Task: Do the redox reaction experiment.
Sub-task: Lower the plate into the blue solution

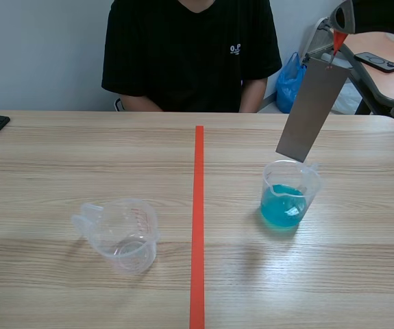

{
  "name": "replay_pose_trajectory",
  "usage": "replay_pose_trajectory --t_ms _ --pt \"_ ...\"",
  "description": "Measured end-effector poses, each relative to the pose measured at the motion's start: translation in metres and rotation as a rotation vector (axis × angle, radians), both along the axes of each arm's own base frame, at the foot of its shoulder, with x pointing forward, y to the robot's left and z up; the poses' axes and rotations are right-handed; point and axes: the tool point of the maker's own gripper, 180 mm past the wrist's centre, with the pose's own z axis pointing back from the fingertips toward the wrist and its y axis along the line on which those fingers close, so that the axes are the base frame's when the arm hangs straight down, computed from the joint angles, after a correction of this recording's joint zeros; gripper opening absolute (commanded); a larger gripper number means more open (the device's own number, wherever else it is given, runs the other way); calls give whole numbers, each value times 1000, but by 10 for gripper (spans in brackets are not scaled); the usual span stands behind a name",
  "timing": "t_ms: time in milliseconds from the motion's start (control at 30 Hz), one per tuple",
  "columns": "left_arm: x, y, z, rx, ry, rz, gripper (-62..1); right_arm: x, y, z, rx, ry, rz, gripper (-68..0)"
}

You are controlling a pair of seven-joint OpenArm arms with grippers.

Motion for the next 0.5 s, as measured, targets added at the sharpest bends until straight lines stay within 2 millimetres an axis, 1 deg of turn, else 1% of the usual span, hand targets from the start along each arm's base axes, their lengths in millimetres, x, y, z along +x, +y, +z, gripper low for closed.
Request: replay_pose_trajectory --t_ms 100,200,367,500 --pt "-17 -6 0 26 3 -9 -582 -2 -1 -7 -7 18 -3 -662" --pt "-35 -14 -7 27 18 7 -582 -3 -2 -15 -20 37 -10 -662" --pt "-66 -26 -19 2 54 54 -582 -1 -4 -21 -14 48 -22 -662" --pt "-86 -35 -24 -22 76 83 -582 2 -10 -27 -7 64 -27 -662"
